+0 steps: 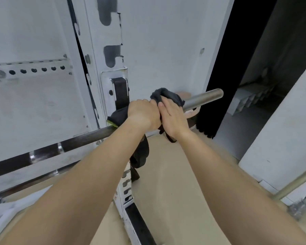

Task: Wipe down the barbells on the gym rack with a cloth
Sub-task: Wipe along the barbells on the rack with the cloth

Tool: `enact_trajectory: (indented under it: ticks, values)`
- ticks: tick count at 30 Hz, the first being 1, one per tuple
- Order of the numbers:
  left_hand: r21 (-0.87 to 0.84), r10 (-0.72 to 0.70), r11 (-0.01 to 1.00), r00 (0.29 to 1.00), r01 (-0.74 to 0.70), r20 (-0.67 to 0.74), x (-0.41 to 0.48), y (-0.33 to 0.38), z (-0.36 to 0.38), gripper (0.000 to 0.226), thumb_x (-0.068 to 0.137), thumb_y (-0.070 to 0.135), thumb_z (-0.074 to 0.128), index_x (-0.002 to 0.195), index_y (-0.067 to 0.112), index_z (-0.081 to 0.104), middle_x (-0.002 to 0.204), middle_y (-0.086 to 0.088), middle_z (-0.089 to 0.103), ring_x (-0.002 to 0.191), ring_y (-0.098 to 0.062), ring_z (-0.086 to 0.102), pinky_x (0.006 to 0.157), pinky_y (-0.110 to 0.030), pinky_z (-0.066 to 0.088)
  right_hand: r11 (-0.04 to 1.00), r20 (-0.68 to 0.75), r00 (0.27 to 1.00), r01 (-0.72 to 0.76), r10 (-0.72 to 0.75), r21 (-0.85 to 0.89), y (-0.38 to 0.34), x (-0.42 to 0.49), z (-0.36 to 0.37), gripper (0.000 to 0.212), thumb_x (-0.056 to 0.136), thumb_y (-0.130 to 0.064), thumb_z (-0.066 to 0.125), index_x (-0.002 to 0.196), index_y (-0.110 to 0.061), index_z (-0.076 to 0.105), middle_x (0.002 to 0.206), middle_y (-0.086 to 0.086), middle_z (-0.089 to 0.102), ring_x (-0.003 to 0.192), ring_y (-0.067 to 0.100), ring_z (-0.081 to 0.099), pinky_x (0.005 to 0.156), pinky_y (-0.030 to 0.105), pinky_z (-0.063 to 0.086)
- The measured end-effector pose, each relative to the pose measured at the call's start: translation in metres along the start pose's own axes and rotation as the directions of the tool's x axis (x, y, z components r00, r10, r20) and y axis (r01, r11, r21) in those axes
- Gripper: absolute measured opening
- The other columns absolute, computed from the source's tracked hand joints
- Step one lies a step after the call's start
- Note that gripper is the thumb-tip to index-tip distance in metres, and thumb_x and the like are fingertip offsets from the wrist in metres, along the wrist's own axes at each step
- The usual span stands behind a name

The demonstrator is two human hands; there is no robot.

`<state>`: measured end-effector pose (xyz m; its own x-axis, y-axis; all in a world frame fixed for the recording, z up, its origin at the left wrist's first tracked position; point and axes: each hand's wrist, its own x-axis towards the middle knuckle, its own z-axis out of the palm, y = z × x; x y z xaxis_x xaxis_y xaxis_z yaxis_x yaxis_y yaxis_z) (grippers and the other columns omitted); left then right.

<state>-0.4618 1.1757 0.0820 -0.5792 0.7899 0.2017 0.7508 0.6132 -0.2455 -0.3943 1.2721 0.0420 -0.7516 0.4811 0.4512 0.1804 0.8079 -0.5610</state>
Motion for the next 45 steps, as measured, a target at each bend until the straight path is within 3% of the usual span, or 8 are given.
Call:
enact_trajectory:
  ticks: [4,9,19,22,26,29,36,45]
  values:
    - [0.056,-0.055,0.997,0.998,0.057,-0.033,0.004,0.008,0.001,0.042,0.096,0.046,0.04,0.119,0.012,0.049,0.108,-0.008,0.06,0.094,-0.028,0.06,0.065,-0.038,0.035,0.967,-0.067,0.98,0.17,-0.185,-0.191,0.02,0.008,-0.003,0.038,0.1,-0.034,0.018,0.105,-0.022,0.054,0.097,-0.007,0.059,0.098,0.018,0.055,0.101,0.049,0.036]
    - [0.136,-0.154,0.975,0.975,0.176,-0.163,0.001,0.038,0.009,0.04,0.091,0.045,0.04,0.11,0.013,0.053,0.103,-0.01,0.062,0.09,-0.03,0.059,0.075,-0.042,0.039,0.887,-0.044,0.935,0.318,-0.351,-0.334,0.055,0.016,-0.012,0.043,0.103,-0.038,0.023,0.122,-0.018,0.056,0.107,-0.004,0.064,0.102,0.02,0.057,0.107,0.046,0.033]
    - [-0.116,-0.148,0.985,0.975,0.13,-0.163,0.055,0.119,0.012,0.061,0.096,0.049,0.039,0.145,0.012,0.037,0.139,-0.015,0.049,0.123,-0.034,0.049,0.101,-0.043,0.037,0.902,0.02,0.959,0.275,-0.284,-0.334,0.158,0.047,-0.071,0.042,0.1,-0.04,0.026,0.123,-0.015,0.051,0.113,0.005,0.063,0.107,0.027,0.057,0.099,0.051,0.04]
    - [-0.012,-0.135,0.991,0.972,0.135,-0.193,0.027,0.092,0.009,0.05,0.102,0.037,0.038,0.144,0.011,0.04,0.132,-0.014,0.056,0.118,-0.031,0.055,0.095,-0.041,0.044,0.903,0.018,0.94,0.332,-0.34,-0.273,0.129,0.038,-0.058,0.049,0.099,-0.039,0.028,0.133,-0.011,0.05,0.117,0.014,0.061,0.105,0.034,0.056,0.093,0.049,0.043]
    - [0.193,-0.13,0.962,0.949,0.191,-0.287,-0.017,0.055,0.002,0.021,0.094,0.025,0.05,0.104,0.01,0.062,0.098,-0.009,0.067,0.087,-0.027,0.064,0.073,-0.036,0.048,0.865,0.081,0.895,0.446,-0.44,-0.228,0.067,0.022,-0.022,0.049,0.101,-0.043,0.026,0.135,-0.016,0.05,0.114,0.013,0.06,0.099,0.032,0.055,0.091,0.046,0.043]
    - [0.217,-0.119,0.959,0.956,0.18,-0.27,-0.014,0.05,0.005,0.019,0.094,0.022,0.047,0.096,0.009,0.061,0.09,-0.009,0.066,0.082,-0.028,0.062,0.076,-0.039,0.047,0.864,0.041,0.891,0.449,-0.452,-0.229,0.064,0.026,-0.013,0.044,0.102,-0.04,0.03,0.131,-0.016,0.053,0.108,0.009,0.061,0.095,0.029,0.055,0.087,0.043,0.043]
    - [0.021,-0.212,0.972,0.906,0.236,-0.368,0.04,0.097,0.029,0.028,0.1,0.031,0.039,0.105,0.01,0.056,0.095,-0.011,0.063,0.082,-0.032,0.059,0.077,-0.042,0.041,0.833,0.004,0.854,0.509,-0.521,-0.215,0.131,0.064,-0.047,0.044,0.098,-0.041,0.039,0.122,-0.009,0.058,0.102,0.009,0.065,0.09,0.029,0.059,0.075,0.041,0.045]
    - [-0.041,-0.195,0.981,0.932,0.192,-0.305,0.173,0.201,0.016,0.038,0.103,0.041,0.028,0.103,0.012,0.053,0.085,-0.009,0.062,0.066,-0.031,0.055,0.058,-0.037,0.03,0.908,-0.167,0.909,0.334,-0.381,-0.254,0.269,0.136,-0.095,0.045,0.098,-0.04,0.028,0.099,-0.008,0.059,0.085,0.007,0.065,0.074,0.032,0.059,0.057,0.035,0.033]
